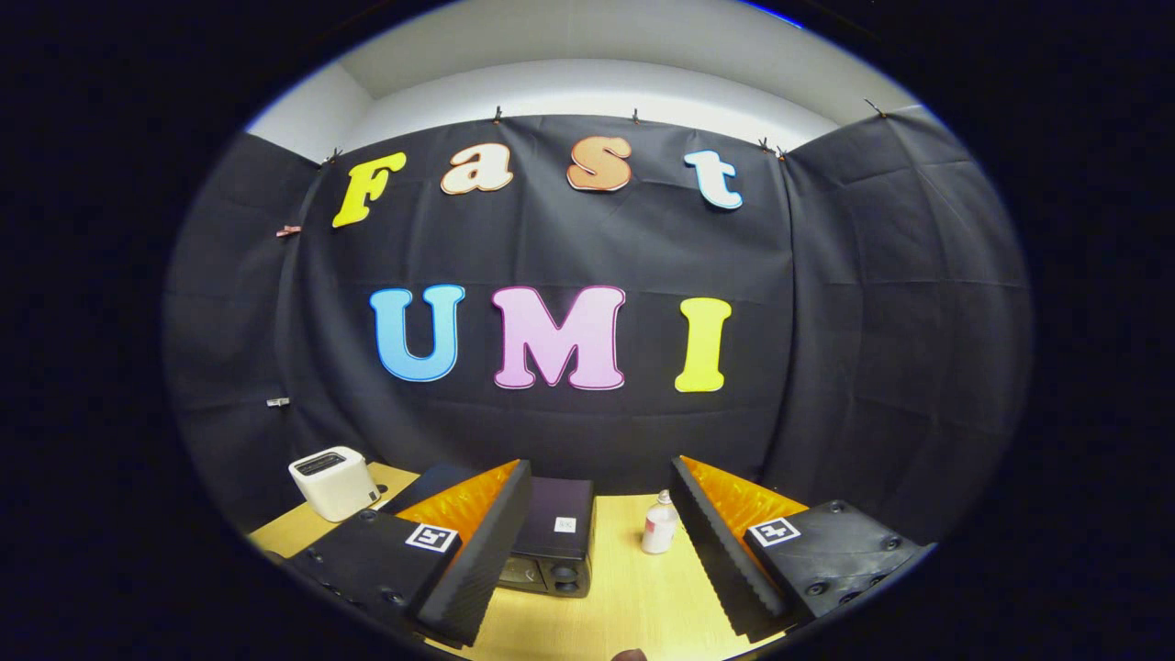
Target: Open the toaster oven, put the food inside, and close the toaster oven door.
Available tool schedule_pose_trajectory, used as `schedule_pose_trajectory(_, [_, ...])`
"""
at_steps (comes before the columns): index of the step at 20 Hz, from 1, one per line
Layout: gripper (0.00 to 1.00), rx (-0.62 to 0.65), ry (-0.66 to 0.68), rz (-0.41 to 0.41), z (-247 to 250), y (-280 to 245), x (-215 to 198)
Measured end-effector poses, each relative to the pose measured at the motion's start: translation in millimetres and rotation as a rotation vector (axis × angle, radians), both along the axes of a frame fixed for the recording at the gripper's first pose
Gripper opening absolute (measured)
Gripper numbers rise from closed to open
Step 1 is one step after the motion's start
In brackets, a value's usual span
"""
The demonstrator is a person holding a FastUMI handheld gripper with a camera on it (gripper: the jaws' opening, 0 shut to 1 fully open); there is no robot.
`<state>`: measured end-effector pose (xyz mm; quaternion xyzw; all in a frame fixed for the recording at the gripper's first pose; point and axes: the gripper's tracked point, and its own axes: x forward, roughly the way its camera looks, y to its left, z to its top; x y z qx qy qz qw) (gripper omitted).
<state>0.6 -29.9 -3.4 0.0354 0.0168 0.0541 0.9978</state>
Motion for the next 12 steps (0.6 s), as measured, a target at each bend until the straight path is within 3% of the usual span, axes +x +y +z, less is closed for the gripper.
schedule_pose_trajectory(12, [0.99, 0.021, 0.031, 0.034, -19.4, -35.3, -16.9])
